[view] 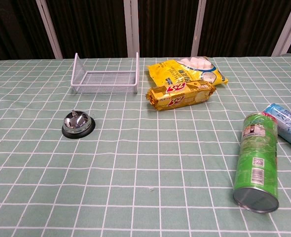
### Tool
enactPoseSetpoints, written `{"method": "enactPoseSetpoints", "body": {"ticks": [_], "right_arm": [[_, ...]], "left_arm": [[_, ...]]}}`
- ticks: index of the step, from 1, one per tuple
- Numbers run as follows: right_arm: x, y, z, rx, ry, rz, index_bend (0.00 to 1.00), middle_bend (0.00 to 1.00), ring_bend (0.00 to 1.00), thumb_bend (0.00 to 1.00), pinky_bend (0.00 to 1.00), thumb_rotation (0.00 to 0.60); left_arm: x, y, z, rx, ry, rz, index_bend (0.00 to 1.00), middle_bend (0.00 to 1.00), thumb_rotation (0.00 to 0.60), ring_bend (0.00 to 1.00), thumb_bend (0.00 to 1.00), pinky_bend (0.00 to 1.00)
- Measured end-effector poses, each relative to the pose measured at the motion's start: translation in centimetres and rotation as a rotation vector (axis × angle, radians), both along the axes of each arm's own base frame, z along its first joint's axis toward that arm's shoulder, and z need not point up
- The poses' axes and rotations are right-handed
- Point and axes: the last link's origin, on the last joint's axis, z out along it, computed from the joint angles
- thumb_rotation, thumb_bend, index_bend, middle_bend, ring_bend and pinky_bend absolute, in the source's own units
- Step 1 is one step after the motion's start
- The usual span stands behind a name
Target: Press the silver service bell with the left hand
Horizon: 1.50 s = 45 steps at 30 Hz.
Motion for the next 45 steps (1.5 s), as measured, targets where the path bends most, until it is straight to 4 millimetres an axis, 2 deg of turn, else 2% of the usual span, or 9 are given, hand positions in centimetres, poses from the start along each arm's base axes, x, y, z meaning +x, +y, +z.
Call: {"method": "enactPoseSetpoints", "body": {"ticks": [7, 9, 12, 15, 18, 23, 32, 37, 45], "right_arm": [[0.2, 0.0, -0.1, 0.003, -0.001, 0.007, 0.0, 0.0, 0.0, 0.25, 0.0, 0.6], [0.2, 0.0, -0.2, 0.007, 0.002, 0.007, 0.0, 0.0, 0.0, 0.25, 0.0, 0.6], [0.1, 0.1, -0.1, 0.004, 0.001, 0.002, 0.0, 0.0, 0.0, 0.25, 0.0, 0.6], [0.0, 0.2, 0.1, -0.002, -0.001, -0.004, 0.0, 0.0, 0.0, 0.25, 0.0, 0.6], [0.0, 0.3, 0.2, -0.006, -0.002, -0.005, 0.0, 0.0, 0.0, 0.25, 0.0, 0.6], [-0.2, 0.4, 0.4, -0.008, -0.003, -0.011, 0.0, 0.0, 0.0, 0.25, 0.0, 0.6], [-0.3, 0.4, 0.7, -0.011, -0.02, -0.016, 0.0, 0.0, 0.0, 0.25, 0.0, 0.6], [-0.3, 0.4, 0.7, -0.009, -0.024, -0.018, 0.0, 0.0, 0.0, 0.25, 0.0, 0.6], [-0.3, 0.4, 0.8, -0.008, -0.028, -0.019, 0.0, 0.0, 0.0, 0.25, 0.0, 0.6]], "left_arm": [[-0.1, 0.0, -0.1, -0.013, 0.013, 0.008, 0.0, 0.0, 0.6, 0.0, 0.2, 0.0], [-0.1, 0.1, -0.1, -0.015, 0.014, 0.009, 0.0, 0.0, 0.6, 0.0, 0.33, 0.0], [0.2, 0.4, -0.4, -0.023, 0.006, -0.002, 0.0, 0.0, 0.6, 0.0, 0.64, 0.0], [0.9, 1.1, -0.8, -0.034, 0.008, -0.037, 0.0, 0.0, 0.6, 0.0, 0.8, 0.0], [1.8, 2.2, -1.6, -0.053, 0.018, -0.08, 0.0, 0.0, 0.6, 0.0, 0.9, 0.0], [3.4, 4.6, -3.8, -0.124, 0.043, -0.131, 0.0, 0.0, 0.6, 0.0, 0.95, 0.0], [6.6, 9.5, -9.4, -0.25, 0.079, -0.146, 0.0, 0.0, 0.6, 0.0, 0.96, 0.0], [7.4, 11.1, -11.7, -0.261, 0.093, -0.134, 0.0, 0.0, 0.6, 0.0, 0.96, 0.0], [7.6, 11.9, -13.3, -0.279, 0.098, -0.126, 0.0, 0.0, 0.6, 0.0, 0.96, 0.0]]}}
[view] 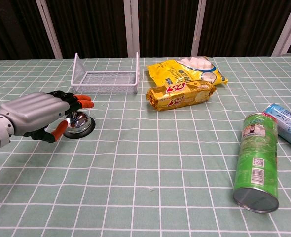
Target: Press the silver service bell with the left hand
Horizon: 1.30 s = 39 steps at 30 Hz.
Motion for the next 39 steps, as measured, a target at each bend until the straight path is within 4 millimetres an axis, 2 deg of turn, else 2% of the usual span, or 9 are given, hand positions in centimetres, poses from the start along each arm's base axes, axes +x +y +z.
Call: {"method": "enactPoseSetpoints", "body": {"ticks": [11, 15, 19, 22, 26, 29, 31, 33, 39], "right_arm": [[0.0, 0.0, 0.0, -0.002, -0.011, -0.008, 0.0, 0.0, 0.0, 0.25, 0.0, 0.6], [0.0, 0.0, 0.0, -0.002, -0.011, -0.008, 0.0, 0.0, 0.0, 0.25, 0.0, 0.6], [0.0, 0.0, 0.0, -0.002, -0.011, -0.007, 0.0, 0.0, 0.0, 0.25, 0.0, 0.6], [0.0, 0.0, 0.0, -0.002, -0.012, -0.005, 0.0, 0.0, 0.0, 0.25, 0.0, 0.6], [0.0, 0.0, 0.1, -0.002, -0.01, -0.005, 0.0, 0.0, 0.0, 0.25, 0.0, 0.6], [0.0, 0.0, 0.1, -0.003, -0.006, 0.0, 0.0, 0.0, 0.0, 0.25, 0.0, 0.6], [0.0, 0.0, 0.1, -0.002, 0.0, 0.005, 0.0, 0.0, 0.0, 0.25, 0.0, 0.6], [0.0, 0.0, 0.1, -0.001, 0.011, 0.015, 0.0, 0.0, 0.0, 0.25, 0.0, 0.6], [0.2, 0.1, 0.0, 0.001, 0.029, 0.035, 0.0, 0.0, 0.0, 0.25, 0.0, 0.6]], "left_arm": [[-4.4, -0.9, -0.9, -0.022, 0.085, 0.062, 0.0, 0.0, 0.6, 0.0, 0.96, 0.0], [-3.7, -0.7, -0.8, 0.0, 0.039, 0.043, 0.0, 0.0, 0.6, 0.0, 0.96, 0.0], [-1.9, -0.1, 0.0, 0.05, -0.023, -0.007, 0.0, 0.0, 0.6, 0.0, 0.95, 0.0], [-0.1, 0.1, 0.8, 0.074, -0.081, -0.041, 0.0, 0.0, 0.6, 0.0, 0.85, 0.0], [1.6, -0.2, 2.7, 0.114, -0.148, -0.075, 0.0, 0.0, 0.6, 0.0, 0.48, 0.0], [1.4, -1.2, 4.9, 0.156, -0.162, -0.073, 0.0, 0.0, 0.6, 0.0, 0.27, 0.0], [0.7, -2.2, 6.3, 0.181, -0.167, -0.054, 0.0, 0.0, 0.6, 0.0, 0.19, 0.0], [-0.9, -3.8, 8.2, 0.21, -0.164, -0.008, 0.0, 0.0, 0.6, 0.0, 0.14, 0.0], [-5.4, -9.4, 12.6, 0.261, -0.154, 0.146, 0.0, 0.0, 0.6, 0.0, 0.13, 0.0]]}}
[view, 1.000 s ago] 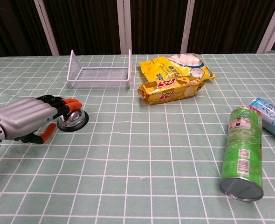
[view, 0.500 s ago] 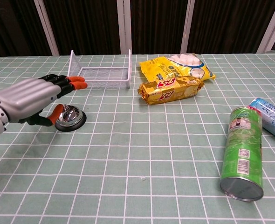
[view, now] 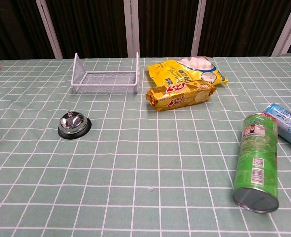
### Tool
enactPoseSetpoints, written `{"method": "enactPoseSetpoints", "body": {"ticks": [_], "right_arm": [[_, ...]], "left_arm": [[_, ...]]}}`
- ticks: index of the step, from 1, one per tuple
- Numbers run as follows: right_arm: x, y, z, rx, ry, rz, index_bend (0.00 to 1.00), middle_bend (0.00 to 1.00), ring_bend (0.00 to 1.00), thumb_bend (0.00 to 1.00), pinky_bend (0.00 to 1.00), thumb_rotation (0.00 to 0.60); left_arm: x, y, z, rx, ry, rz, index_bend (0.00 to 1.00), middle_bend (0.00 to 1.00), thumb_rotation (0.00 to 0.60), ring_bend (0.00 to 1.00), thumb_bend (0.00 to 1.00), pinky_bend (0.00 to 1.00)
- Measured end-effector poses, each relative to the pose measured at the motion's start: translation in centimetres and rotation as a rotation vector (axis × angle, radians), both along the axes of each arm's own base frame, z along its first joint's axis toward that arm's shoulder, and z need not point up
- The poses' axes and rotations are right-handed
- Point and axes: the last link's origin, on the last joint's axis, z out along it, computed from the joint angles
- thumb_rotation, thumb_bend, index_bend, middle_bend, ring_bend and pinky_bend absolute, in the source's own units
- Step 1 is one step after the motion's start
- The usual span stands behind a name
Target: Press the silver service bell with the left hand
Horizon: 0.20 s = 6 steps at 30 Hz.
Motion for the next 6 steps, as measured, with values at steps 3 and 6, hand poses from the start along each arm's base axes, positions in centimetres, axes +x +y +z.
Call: {"method": "enactPoseSetpoints", "body": {"ticks": [3, 6], "right_arm": [[0.0, 0.1, -0.1, 0.001, 0.003, 0.003, 0.0, 0.0, 0.0, 0.25, 0.0, 0.6], [0.0, 0.0, -0.2, 0.003, 0.007, 0.002, 0.0, 0.0, 0.0, 0.25, 0.0, 0.6]], "left_arm": [[-1.4, -2.0, 1.3, 0.016, 0.004, 0.033, 0.0, 0.0, 0.6, 0.0, 0.13, 0.0], [-2.6, -3.3, 2.3, 0.034, 0.004, 0.058, 0.0, 0.0, 0.6, 0.0, 0.13, 0.0]]}}
